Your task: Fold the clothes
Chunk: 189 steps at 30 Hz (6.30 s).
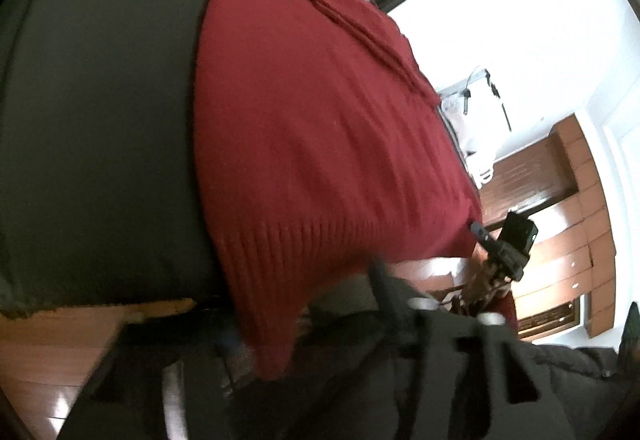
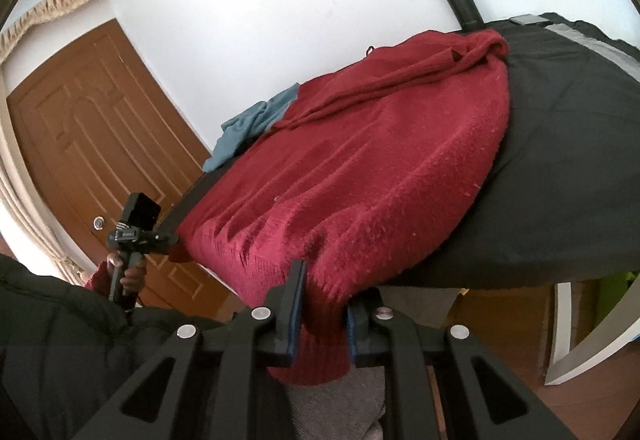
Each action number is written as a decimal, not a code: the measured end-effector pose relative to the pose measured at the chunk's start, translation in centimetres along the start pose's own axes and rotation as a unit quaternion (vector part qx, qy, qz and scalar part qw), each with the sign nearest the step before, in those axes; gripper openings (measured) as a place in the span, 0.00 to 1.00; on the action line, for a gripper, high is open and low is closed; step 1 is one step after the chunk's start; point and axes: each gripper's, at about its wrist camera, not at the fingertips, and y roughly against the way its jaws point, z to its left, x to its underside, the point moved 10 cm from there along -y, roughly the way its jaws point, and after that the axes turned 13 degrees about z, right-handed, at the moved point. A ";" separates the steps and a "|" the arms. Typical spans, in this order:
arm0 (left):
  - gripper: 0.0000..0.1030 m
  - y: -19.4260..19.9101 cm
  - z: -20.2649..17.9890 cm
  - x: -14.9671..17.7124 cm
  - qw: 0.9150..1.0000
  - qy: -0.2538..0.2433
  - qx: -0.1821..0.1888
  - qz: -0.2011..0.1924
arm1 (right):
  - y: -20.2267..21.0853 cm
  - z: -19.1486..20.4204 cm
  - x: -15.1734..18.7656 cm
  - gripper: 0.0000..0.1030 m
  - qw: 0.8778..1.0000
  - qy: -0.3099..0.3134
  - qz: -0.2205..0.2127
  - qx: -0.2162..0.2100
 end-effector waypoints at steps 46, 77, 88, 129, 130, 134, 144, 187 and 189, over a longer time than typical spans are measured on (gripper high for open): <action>0.07 15.8 -7.0 -25.4 0.976 -0.092 -0.006 -0.197 | 6.3 -2.2 -26.2 0.18 0.973 0.001 -0.187 0.136; 0.38 2.4 4.4 -47.7 0.992 0.044 -0.044 -0.113 | -8.3 -19.4 -36.5 0.62 0.958 -0.143 -0.074 0.238; 0.83 6.0 4.8 -44.7 0.987 0.067 -0.015 -0.149 | -4.2 -17.5 -35.5 0.81 0.951 -0.139 -0.121 0.249; 0.85 2.4 5.6 -32.9 0.991 0.106 -0.009 -0.078 | -0.9 -18.5 -22.8 0.81 0.941 -0.216 -0.076 0.248; 0.85 2.1 5.3 -33.2 0.992 0.104 0.000 -0.074 | -0.8 -18.3 -22.9 0.81 0.941 -0.211 -0.077 0.253; 0.85 1.0 4.6 -34.4 0.993 0.092 0.019 -0.068 | -1.3 -17.2 -23.3 0.81 0.944 -0.197 -0.076 0.253; 0.40 -1.0 4.2 -35.4 0.997 0.070 -0.001 -0.044 | -0.5 -19.3 -23.1 0.81 0.936 -0.229 -0.093 0.249; 0.20 4.0 -3.9 -37.4 0.997 0.011 0.047 -0.061 | -1.3 -6.8 -38.5 0.22 0.961 -0.117 -0.181 -0.170; 0.20 5.0 -4.4 -37.8 0.996 0.009 0.055 -0.070 | -0.5 -5.4 -39.7 0.22 0.960 -0.108 -0.192 -0.175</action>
